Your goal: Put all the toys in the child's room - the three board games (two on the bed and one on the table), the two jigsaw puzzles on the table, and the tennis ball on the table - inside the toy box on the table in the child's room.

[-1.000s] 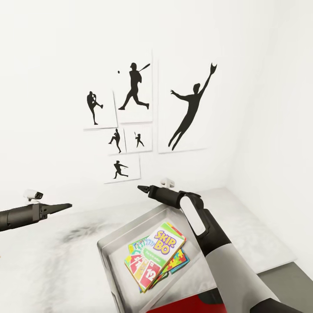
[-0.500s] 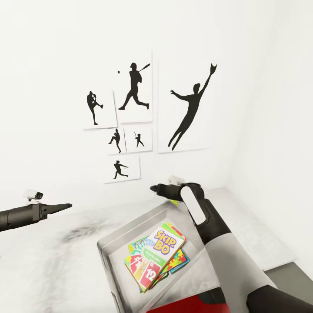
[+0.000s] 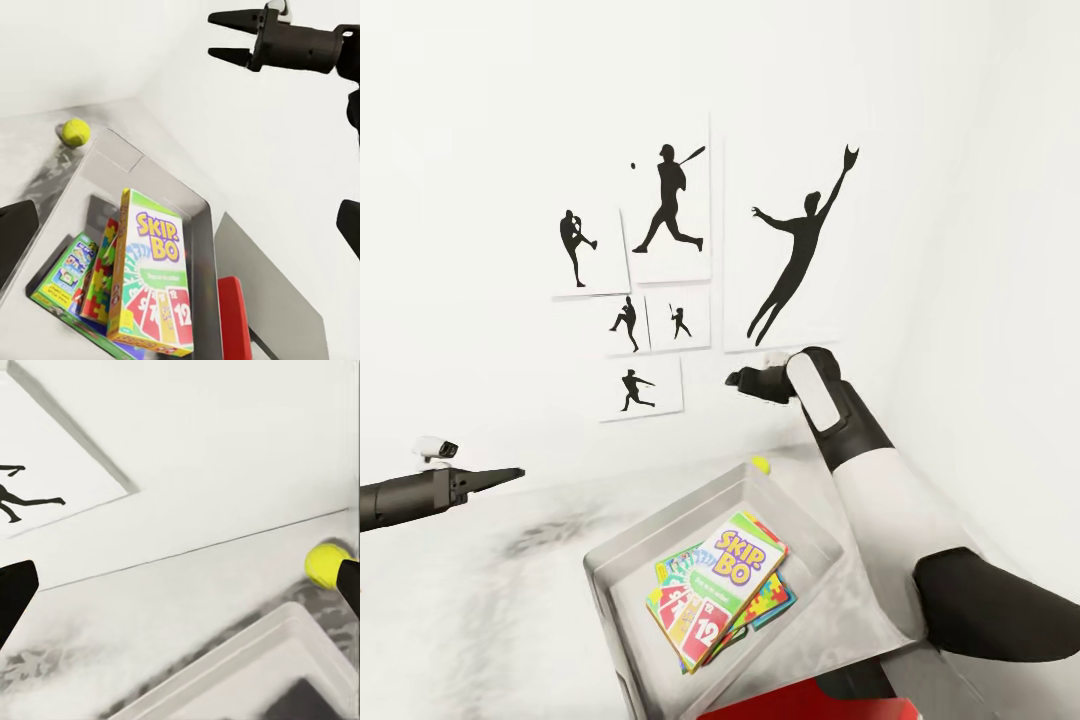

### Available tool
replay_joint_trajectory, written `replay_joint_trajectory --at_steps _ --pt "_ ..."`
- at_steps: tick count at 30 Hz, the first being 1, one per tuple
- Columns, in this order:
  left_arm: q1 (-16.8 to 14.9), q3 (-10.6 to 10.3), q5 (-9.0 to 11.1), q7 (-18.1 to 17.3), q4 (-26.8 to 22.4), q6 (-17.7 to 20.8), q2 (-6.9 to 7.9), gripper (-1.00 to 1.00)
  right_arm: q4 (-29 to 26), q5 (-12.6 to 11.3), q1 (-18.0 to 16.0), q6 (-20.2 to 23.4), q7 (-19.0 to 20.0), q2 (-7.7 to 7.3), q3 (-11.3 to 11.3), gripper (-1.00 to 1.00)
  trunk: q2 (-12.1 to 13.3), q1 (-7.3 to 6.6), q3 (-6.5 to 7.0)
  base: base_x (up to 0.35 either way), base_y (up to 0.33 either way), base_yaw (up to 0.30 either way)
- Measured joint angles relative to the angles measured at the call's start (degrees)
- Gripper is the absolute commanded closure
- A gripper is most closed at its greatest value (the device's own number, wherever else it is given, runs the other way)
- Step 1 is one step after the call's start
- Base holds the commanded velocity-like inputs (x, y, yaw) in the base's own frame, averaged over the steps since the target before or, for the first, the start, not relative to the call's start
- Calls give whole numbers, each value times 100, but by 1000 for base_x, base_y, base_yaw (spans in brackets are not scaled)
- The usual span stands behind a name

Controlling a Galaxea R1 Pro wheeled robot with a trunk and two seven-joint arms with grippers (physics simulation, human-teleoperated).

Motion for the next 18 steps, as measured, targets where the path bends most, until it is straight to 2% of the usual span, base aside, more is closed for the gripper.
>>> replay_joint_trajectory --at_steps 3,7,10,18 --pt "0 1 -1 0 0 0 2 -100 336 0 -202 -14 -80 0 -21 -100 0 0 0 0 0 0" --pt "0 3 -3 0 0 0 3 -100 1276 -4 -670 -35 -348 0 -39 -100 0 0 0 0 0 0" --pt "0 3 -3 0 0 0 6 -100 1796 -20 -894 -35 -435 0 -44 -100 0 0 0 0 0 0" --pt "-26 15 28 0 0 48 10 -100 2155 -25 -1090 17 -526 0 -52 -100 0 0 -1 0 0 0"
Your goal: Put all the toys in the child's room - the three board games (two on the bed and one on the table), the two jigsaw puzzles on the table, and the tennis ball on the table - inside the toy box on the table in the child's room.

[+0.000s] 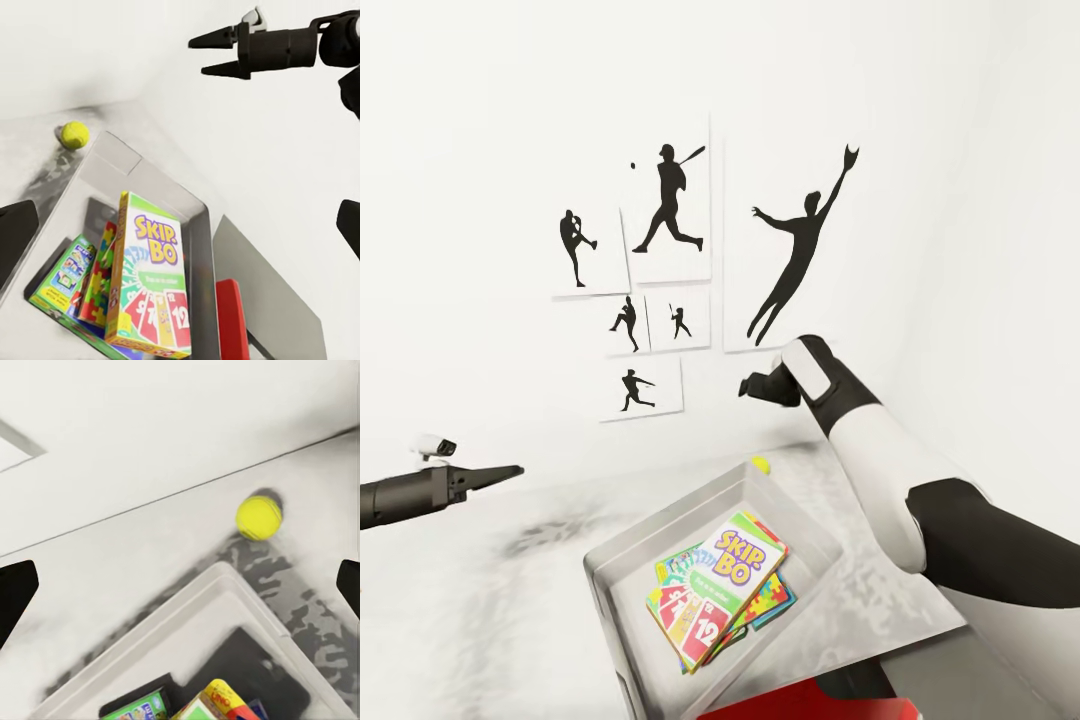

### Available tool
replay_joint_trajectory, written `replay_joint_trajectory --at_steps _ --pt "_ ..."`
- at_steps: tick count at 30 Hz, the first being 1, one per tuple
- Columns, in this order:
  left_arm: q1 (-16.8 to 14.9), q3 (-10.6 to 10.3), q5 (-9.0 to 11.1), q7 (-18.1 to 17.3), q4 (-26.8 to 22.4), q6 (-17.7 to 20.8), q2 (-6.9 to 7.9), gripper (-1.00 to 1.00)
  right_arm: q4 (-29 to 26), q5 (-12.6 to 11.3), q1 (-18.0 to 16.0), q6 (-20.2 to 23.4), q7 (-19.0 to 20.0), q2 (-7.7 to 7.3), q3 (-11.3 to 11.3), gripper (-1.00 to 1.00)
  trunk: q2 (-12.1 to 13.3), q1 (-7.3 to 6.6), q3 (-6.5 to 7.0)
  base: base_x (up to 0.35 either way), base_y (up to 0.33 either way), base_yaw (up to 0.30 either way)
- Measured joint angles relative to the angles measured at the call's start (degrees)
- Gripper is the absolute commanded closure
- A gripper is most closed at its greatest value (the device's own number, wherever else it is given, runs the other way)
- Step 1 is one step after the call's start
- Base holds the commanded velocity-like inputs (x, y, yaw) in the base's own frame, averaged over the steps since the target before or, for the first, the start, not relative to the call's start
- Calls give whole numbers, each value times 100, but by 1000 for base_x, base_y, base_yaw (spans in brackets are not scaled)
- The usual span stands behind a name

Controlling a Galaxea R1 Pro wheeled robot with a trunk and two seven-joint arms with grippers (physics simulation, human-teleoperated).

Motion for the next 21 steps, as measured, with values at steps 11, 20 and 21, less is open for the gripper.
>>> replay_joint_trajectory --at_steps 11,20,21 --pt "-306 -17 9 0 -6 80 167 -100 75 16 -40 -44 -10 0 -1 -100 1 0 -69 0 0 0" --pt "-879 -44 6 0 -14 80 202 -100 99 25 -97 -65 -17 -38 -19 -100 0 0 -152 0 0 0" --pt "-904 -42 6 0 -15 81 203 -100 102 25 -111 -68 -19 -42 -18 -100 0 0 -161 0 0 0"
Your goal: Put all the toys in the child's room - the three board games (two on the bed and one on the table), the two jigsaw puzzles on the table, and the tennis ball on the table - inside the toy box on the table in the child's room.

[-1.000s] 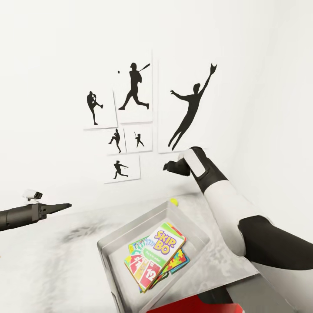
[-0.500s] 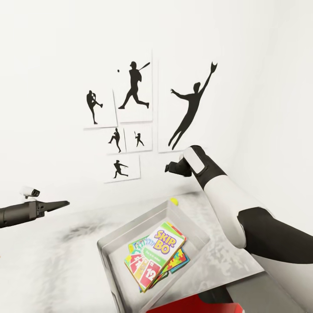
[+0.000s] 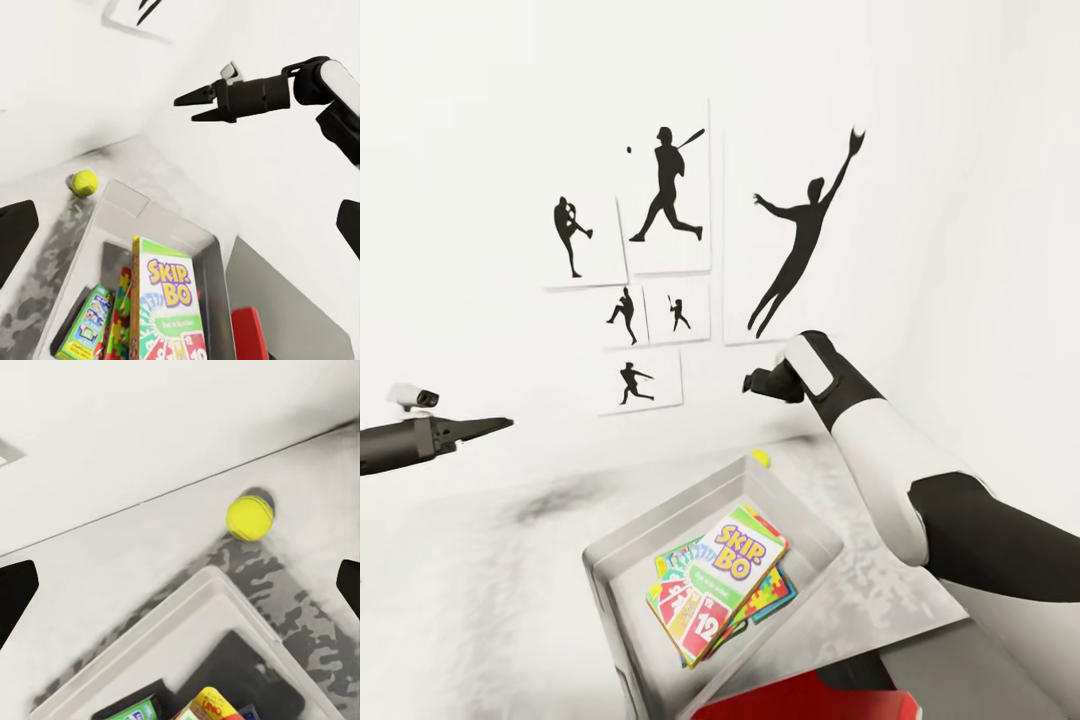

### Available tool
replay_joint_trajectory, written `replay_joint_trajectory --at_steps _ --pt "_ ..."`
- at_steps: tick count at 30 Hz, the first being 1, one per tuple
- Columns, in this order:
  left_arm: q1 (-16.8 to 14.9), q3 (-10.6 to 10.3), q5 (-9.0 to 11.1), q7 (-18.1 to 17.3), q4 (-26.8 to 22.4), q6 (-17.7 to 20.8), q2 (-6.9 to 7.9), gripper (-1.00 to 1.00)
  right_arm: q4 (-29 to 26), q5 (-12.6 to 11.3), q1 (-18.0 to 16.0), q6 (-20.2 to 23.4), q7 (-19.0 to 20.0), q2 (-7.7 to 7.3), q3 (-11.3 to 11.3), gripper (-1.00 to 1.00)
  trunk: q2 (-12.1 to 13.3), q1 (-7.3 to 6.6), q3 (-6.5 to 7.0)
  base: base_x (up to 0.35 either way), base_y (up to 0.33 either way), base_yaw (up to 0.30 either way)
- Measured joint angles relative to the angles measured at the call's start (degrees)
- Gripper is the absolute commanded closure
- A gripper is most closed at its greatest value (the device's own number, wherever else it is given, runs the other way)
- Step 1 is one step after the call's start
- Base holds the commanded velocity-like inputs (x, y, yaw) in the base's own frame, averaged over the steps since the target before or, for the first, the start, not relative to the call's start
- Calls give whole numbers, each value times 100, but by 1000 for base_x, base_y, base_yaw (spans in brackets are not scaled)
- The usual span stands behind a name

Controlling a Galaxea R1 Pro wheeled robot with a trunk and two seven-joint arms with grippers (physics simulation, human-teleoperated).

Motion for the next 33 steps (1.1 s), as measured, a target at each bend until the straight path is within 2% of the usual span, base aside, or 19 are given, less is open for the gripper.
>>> replay_joint_trajectory --at_steps 5,10,19,26,33 --pt "-239 -1 1 0 3 0 10 -100 11 5 -137 -50 -42 -99 -2 -100 0 0 -47 0 0 0" --pt "-380 7 6 0 5 0 107 -100 86 0 -231 -60 -65 -138 -5 -100 0 0 -95 0 0 0" --pt "-572 6 7 0 24 0 338 -100 468 -2 -420 -8 -223 -122 -14 -100 0 0 -180 0 0 0" --pt "-624 8 7 0 31 0 476 -100 556 -9 -493 95 -431 -87 -14 -100 0 0 -246 0 0 0" --pt "-664 2 8 0 36 0 524 -100 556 -16 -502 218 -473 -70 -9 -100 -1 0 -275 0 0 0"
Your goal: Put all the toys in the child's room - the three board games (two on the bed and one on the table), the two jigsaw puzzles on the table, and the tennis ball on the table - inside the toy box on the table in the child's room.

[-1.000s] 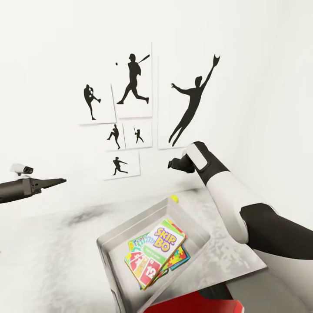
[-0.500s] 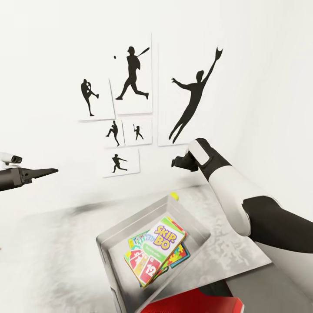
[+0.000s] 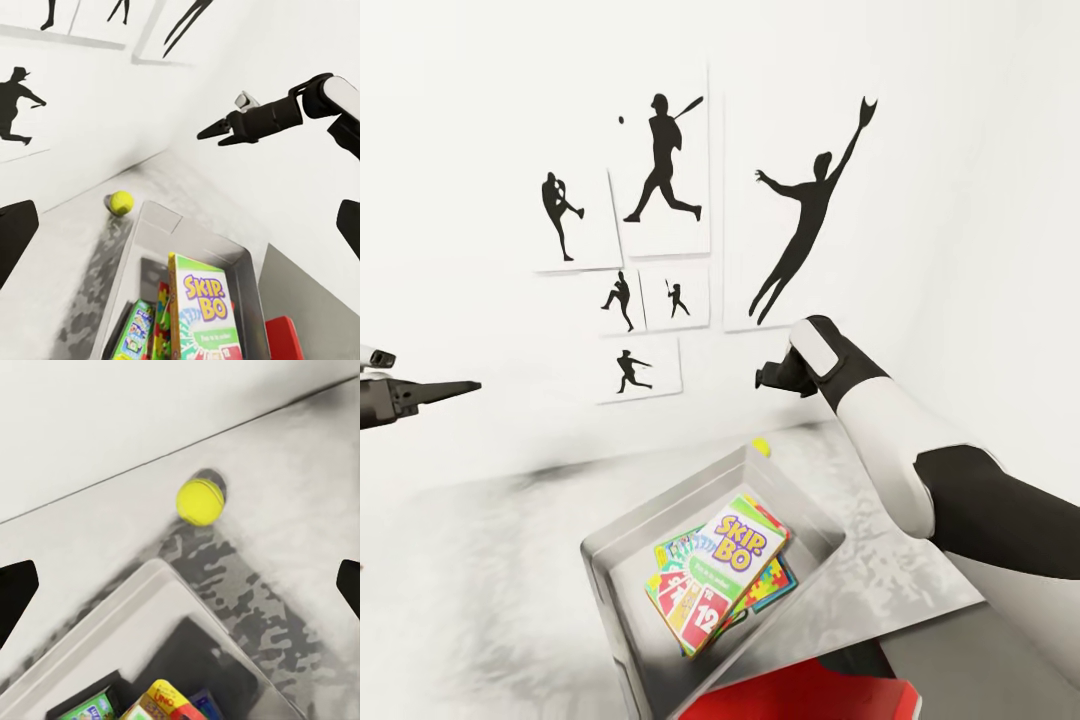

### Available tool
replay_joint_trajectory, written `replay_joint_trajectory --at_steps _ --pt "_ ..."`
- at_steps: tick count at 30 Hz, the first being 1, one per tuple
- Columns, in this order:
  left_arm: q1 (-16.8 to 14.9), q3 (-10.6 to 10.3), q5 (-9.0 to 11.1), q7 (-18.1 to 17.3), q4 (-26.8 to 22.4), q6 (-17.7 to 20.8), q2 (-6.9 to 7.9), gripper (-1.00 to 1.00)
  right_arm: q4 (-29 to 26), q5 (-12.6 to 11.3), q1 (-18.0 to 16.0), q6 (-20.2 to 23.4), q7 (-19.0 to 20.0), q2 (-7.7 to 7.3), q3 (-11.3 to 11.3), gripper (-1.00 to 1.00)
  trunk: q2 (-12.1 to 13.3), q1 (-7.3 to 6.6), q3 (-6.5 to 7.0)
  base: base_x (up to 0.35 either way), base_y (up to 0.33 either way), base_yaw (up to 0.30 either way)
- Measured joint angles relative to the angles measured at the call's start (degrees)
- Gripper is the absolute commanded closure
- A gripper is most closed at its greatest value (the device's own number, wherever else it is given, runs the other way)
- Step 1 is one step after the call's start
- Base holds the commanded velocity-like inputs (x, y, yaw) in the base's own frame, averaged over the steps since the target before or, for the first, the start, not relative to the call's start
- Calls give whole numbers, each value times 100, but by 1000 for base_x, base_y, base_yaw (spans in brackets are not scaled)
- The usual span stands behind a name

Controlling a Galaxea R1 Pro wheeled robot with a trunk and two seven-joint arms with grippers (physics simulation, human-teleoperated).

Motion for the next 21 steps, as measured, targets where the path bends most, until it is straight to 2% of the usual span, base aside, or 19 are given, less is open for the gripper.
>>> replay_joint_trajectory --at_steps 8,21 --pt "-5 -10 -7 0 3 0 10 -100 0 -21 3 21 0 5 5 -100 0 0 -16 0 0 0" --pt "-6 -19 -9 0 2 0 44 -100 2 -23 -34 17 -7 -38 11 -100 0 0 -128 0 0 0"
